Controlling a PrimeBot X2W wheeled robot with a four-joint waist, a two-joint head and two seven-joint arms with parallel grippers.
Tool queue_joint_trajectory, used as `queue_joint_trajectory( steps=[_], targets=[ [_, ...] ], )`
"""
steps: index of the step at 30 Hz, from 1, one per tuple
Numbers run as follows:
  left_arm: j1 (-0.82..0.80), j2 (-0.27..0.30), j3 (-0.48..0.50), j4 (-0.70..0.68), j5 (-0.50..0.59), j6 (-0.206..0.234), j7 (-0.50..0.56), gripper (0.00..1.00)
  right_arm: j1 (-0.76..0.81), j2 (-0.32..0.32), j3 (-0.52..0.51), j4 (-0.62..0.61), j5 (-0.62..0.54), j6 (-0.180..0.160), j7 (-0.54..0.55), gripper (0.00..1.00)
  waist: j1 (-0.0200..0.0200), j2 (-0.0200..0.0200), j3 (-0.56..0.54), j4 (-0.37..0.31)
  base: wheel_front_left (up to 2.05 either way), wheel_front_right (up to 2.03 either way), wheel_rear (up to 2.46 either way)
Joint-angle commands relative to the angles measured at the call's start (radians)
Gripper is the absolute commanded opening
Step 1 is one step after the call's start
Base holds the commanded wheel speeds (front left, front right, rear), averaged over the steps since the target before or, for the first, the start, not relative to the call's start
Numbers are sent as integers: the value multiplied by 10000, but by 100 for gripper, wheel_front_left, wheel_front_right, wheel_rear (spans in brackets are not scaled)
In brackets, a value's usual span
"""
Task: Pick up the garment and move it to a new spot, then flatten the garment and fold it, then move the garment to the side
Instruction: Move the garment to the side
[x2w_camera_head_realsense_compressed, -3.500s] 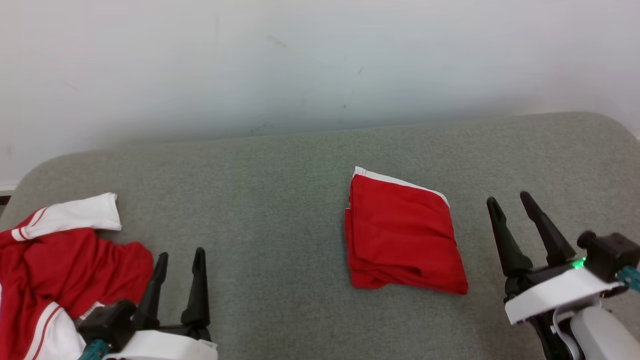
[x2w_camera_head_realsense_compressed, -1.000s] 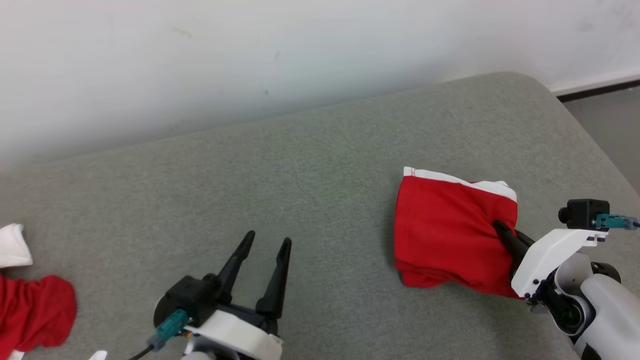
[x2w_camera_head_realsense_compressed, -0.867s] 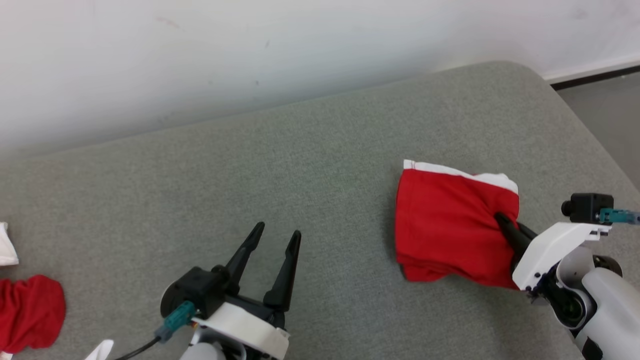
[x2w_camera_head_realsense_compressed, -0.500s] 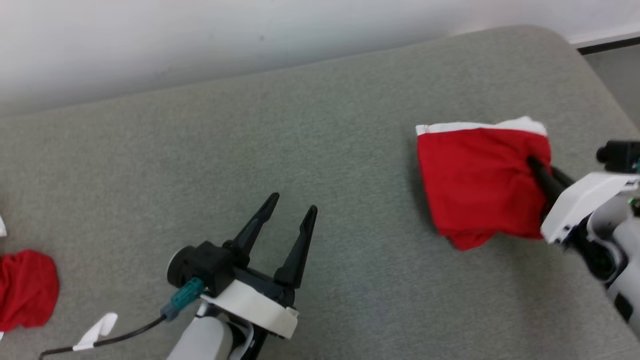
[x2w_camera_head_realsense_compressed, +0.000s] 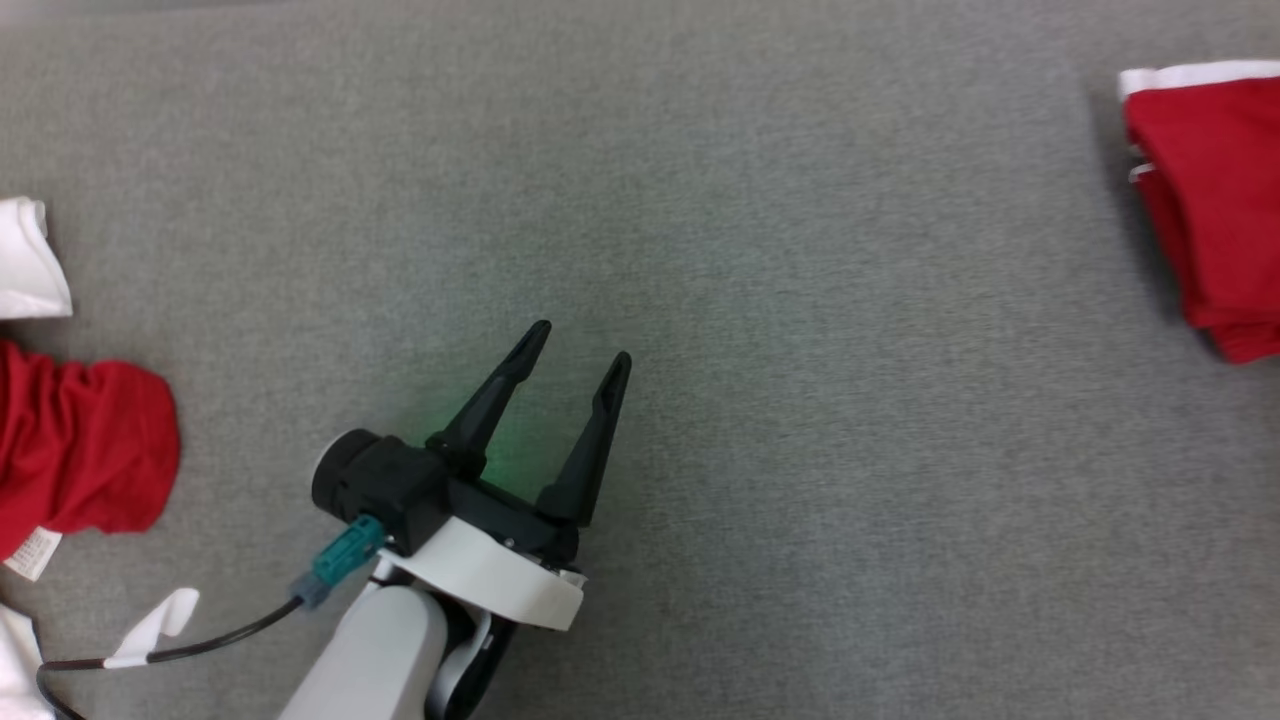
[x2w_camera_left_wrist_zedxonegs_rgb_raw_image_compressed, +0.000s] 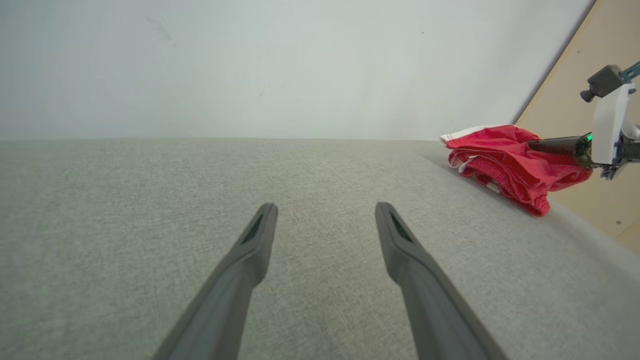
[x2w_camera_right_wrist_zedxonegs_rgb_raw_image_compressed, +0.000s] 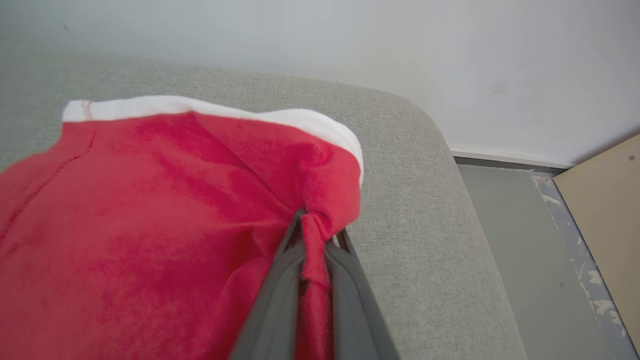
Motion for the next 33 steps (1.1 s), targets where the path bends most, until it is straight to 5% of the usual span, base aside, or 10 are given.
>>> queue_joint_trajectory(
  steps=[1, 7, 13, 14, 15, 16, 24, 33],
  targets=[
    [-81, 119, 69, -94, -56, 19, -2, 100, -384, -193, 124, 247, -365, -24, 58, 0, -1, -1, 499, 375, 0, 0, 0],
    [-229, 244, 186, -515, 131, 19, -2, 100, -1263, -770, 250, 1316, -1244, -24, -251, 0, -1, -1, 1026, 469, 0, 0, 0],
    [-217, 283, 281, -715, 200, 19, 0, 100, -1899, -658, 175, 2459, -2077, -24, -1149, 0, -1, -1, 1268, 474, 0, 0, 0],
    [-204, 296, 288, -717, 198, 19, 0, 100, -1927, -593, 177, 2595, -2187, -24, -1179, 7, -1, -1, 1293, 464, 0, 0, 0],
    [-195, 298, 290, -708, 200, 19, 0, 100, -1895, -489, 197, 2695, -2273, -24, -1163, 45, -1, -1, 1307, 453, 0, 0, 0],
    [-189, 301, 294, -692, 208, 19, 0, 100, -1900, -407, 209, 2764, -2342, -24, -1192, 99, -1, -1, 1308, 441, 0, 0, 0],
    [-103, 301, 429, -654, 169, 19, 0, 100, -1785, -174, -10, 3051, -2783, -24, -1448, 100, -1, -1, 862, 331, 0, 0, 0],
    [486, 14, 1078, -559, 24, 66, -2, 100, -1776, 243, 81, 2848, -3308, -24, -2050, 100, -1, -1, -980, 192, 0, 0, 0]
  ],
)
